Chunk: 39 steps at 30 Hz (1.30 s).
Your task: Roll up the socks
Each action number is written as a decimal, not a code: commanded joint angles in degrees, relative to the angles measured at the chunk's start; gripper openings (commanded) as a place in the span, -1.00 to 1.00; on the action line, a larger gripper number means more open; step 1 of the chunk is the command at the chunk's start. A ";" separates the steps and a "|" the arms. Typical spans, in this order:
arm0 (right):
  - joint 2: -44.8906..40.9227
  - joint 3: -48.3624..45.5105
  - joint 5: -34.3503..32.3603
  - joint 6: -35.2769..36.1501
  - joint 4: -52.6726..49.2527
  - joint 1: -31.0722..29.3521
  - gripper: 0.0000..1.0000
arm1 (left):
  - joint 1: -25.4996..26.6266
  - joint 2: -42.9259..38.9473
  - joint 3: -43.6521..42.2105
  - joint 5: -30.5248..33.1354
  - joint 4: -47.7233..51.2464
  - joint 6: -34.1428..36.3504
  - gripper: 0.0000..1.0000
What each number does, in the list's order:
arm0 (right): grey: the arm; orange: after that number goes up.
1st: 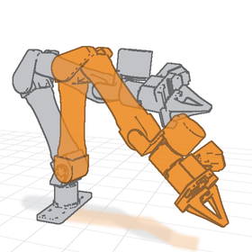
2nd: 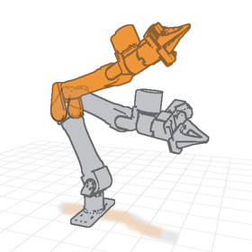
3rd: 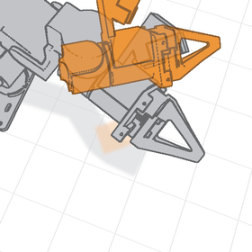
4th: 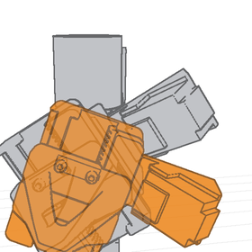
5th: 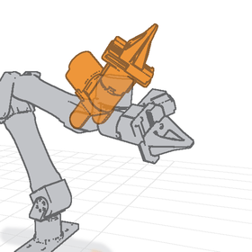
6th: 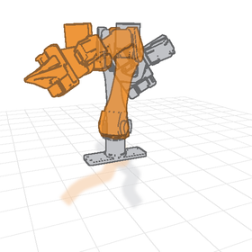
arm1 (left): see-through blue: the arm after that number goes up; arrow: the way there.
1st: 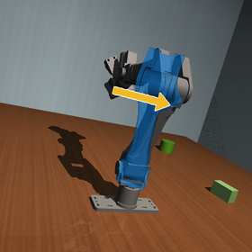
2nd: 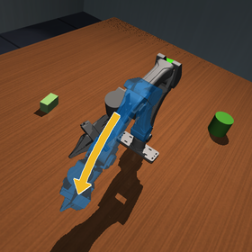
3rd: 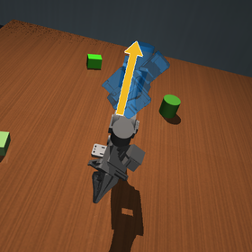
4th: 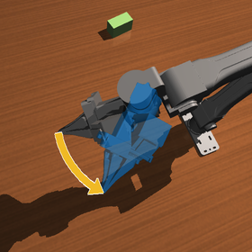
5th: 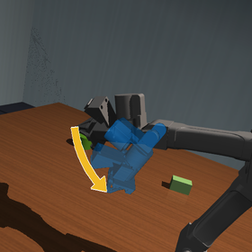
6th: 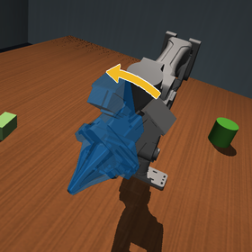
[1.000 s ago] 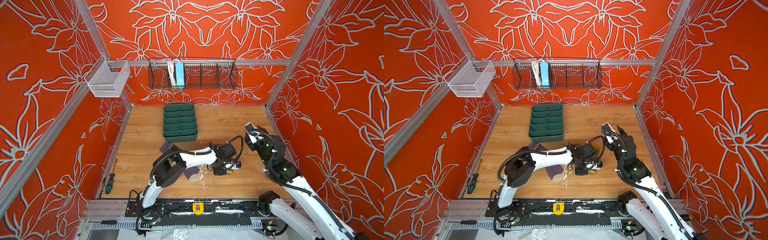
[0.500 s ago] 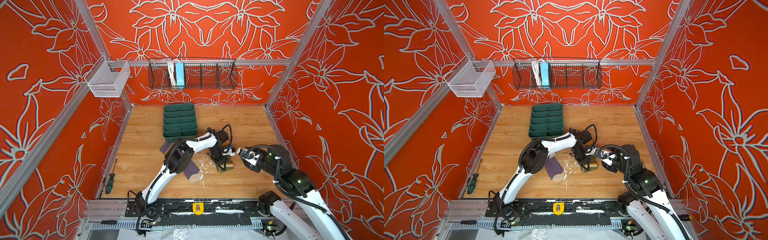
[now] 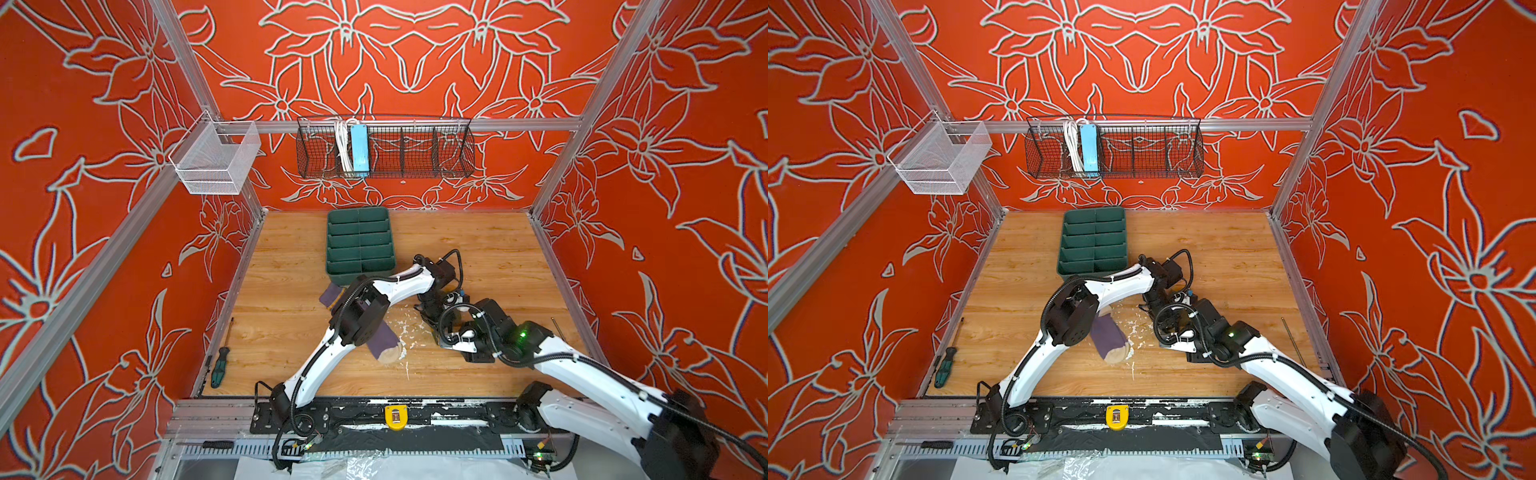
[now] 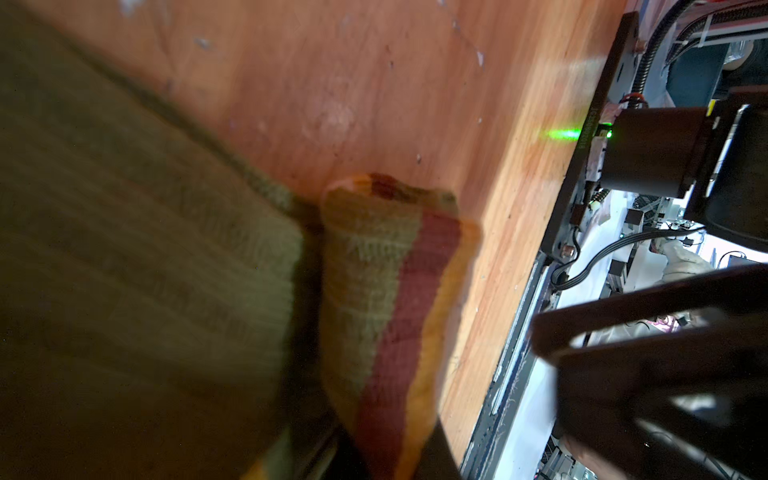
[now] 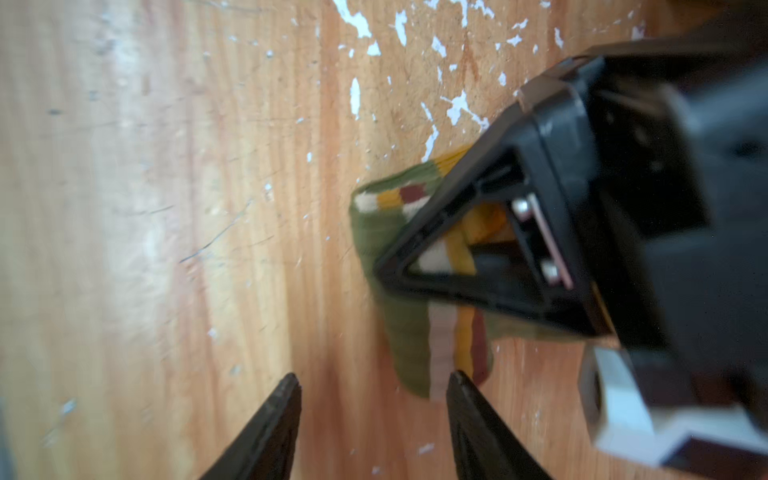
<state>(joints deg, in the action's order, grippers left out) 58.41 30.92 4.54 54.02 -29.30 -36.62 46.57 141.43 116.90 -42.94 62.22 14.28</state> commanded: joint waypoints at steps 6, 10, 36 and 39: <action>8.68 -2.84 -3.57 3.39 14.93 -0.20 0.18 | 0.40 2.90 -3.51 2.46 0.68 1.18 -0.87; 10.32 -4.26 -3.28 3.50 17.11 -0.20 0.17 | 0.37 1.82 -5.17 2.15 -1.04 1.32 -0.71; 5.70 -6.31 4.60 -1.78 7.01 -1.76 -1.00 | -9.64 -35.26 -36.19 8.18 -41.58 -13.62 0.95; 6.72 -4.16 6.10 -4.67 4.84 -1.79 -1.00 | -13.00 -47.62 -45.08 18.80 -52.12 -14.94 0.95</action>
<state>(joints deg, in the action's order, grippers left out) 63.99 25.41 6.57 53.47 -16.56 -38.00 36.45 103.90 76.97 -34.37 25.06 3.46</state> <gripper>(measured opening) 0.195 0.976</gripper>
